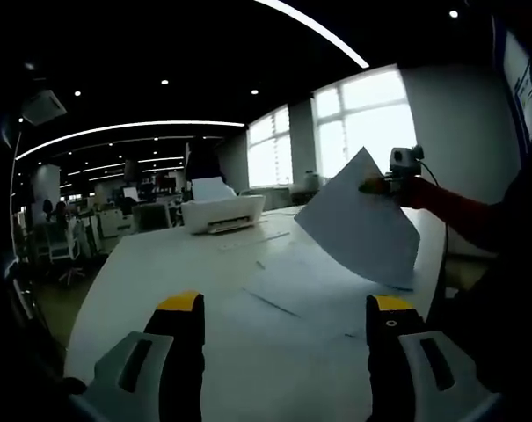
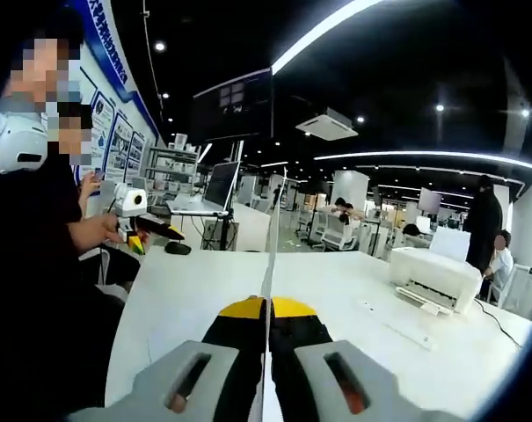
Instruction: Organize the stack of printing papers by aligning and flattening the scattered papers on the table
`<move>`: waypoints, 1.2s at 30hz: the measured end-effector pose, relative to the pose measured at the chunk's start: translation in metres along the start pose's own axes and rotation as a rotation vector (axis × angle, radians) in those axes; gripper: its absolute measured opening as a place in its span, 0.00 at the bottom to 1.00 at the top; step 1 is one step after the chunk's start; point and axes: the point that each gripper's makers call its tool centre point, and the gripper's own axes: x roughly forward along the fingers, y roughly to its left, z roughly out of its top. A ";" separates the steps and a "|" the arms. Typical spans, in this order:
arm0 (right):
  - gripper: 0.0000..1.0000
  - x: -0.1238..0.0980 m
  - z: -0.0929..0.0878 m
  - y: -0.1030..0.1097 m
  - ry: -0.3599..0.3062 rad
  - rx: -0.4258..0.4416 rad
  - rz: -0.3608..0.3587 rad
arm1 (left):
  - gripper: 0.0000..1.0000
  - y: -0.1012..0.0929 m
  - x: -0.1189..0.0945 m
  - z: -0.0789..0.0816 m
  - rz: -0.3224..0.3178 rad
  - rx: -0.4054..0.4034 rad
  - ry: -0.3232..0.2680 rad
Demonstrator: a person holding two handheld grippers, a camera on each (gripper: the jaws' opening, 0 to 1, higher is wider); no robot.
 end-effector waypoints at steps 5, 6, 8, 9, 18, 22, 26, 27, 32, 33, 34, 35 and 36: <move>0.00 0.004 -0.001 0.008 0.014 -0.013 0.026 | 0.78 0.000 0.000 -0.001 -0.001 0.000 0.003; 0.00 0.005 -0.002 0.009 0.018 -0.017 0.031 | 0.78 0.000 0.000 -0.001 -0.001 0.000 0.003; 0.00 0.006 -0.003 0.011 0.027 -0.027 0.037 | 0.78 0.000 0.000 -0.001 -0.001 0.000 0.003; 0.00 0.006 -0.002 0.013 0.028 -0.032 0.041 | 0.78 0.000 0.000 -0.001 -0.002 0.000 0.003; 0.00 0.010 0.002 0.027 0.016 -0.040 0.095 | 0.78 0.000 0.001 -0.002 -0.011 0.001 0.002; 0.00 0.012 0.002 0.035 0.017 -0.040 0.128 | 0.78 0.000 0.002 -0.003 -0.015 -0.001 0.005; 0.00 0.013 0.002 0.043 0.018 -0.042 0.161 | 0.77 0.000 0.004 -0.003 -0.020 -0.004 0.004; 0.00 0.014 0.002 0.044 0.019 -0.042 0.167 | 0.77 0.001 0.004 -0.003 -0.020 -0.003 0.005; 0.00 0.017 0.004 0.052 0.015 -0.043 0.193 | 0.77 0.001 0.005 -0.004 -0.025 0.000 0.007; 0.00 0.017 0.005 0.053 0.015 -0.044 0.198 | 0.77 0.000 0.005 -0.003 -0.026 0.001 0.006; 0.00 0.018 0.005 0.055 0.018 -0.043 0.203 | 0.77 0.000 0.005 -0.003 -0.026 0.002 0.006; 0.00 0.019 0.006 0.057 0.018 -0.048 0.208 | 0.77 -0.001 0.005 -0.002 -0.027 0.003 0.004; 0.00 0.020 0.007 0.060 0.021 -0.050 0.217 | 0.77 0.000 0.005 -0.002 -0.027 0.003 0.003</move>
